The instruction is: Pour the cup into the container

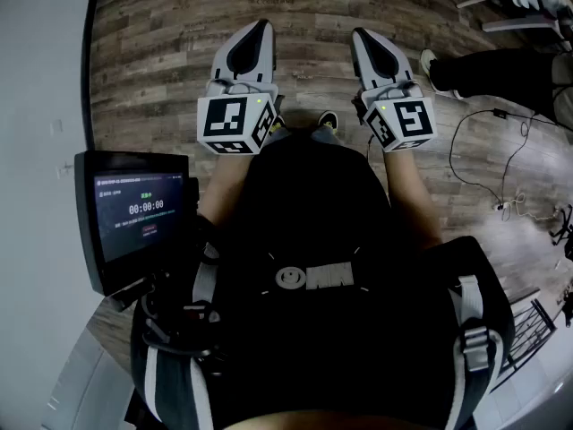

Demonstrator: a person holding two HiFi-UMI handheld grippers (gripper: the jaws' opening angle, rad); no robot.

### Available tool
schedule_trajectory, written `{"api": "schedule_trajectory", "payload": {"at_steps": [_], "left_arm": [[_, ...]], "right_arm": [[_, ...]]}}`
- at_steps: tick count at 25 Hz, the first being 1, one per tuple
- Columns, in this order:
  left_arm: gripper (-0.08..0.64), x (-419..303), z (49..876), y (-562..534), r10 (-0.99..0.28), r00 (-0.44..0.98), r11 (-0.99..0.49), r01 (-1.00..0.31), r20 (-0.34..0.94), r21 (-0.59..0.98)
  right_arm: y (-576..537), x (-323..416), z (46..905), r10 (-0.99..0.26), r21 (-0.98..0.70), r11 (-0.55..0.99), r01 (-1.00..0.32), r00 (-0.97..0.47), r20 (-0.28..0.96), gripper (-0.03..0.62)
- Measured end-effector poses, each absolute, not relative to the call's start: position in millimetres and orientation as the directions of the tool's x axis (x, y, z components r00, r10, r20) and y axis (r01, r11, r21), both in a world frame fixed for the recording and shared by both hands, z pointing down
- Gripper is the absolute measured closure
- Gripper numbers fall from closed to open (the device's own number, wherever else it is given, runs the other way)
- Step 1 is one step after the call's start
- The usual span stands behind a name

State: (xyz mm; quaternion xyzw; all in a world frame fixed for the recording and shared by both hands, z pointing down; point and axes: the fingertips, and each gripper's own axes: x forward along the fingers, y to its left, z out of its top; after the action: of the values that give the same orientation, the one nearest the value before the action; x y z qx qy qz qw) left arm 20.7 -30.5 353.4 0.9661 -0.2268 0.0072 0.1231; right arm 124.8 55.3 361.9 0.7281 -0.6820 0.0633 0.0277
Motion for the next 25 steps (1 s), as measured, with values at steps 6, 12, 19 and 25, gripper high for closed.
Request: {"api": "schedule_trajectory", "payload": {"at_steps": [6,12,19,25], "left_arm": [[0.561,20,357,-30,-0.428,0.901,-0.872,-0.434,0.076,0.226],[0.561,22,360,-27,-0.420,0.903,-0.879,-0.430,0.090,0.206],[0.561,7,362,-42,-0.394,0.914,-0.890,-0.406,0.101,0.206],[0.561,22,362,-21,-0.379,0.920,-0.899,-0.392,0.105,0.193]], "right_arm": [[57,127,366,-0.989,-0.052,-0.078,-0.996,0.071,0.128,0.586],[64,139,363,-0.990,-0.081,-0.109,-0.991,0.101,0.103,0.586],[53,128,355,-0.988,-0.091,-0.138,-0.986,0.130,0.086,0.586],[79,142,354,-0.987,-0.090,-0.143,-0.986,0.136,0.088,0.586]]}}
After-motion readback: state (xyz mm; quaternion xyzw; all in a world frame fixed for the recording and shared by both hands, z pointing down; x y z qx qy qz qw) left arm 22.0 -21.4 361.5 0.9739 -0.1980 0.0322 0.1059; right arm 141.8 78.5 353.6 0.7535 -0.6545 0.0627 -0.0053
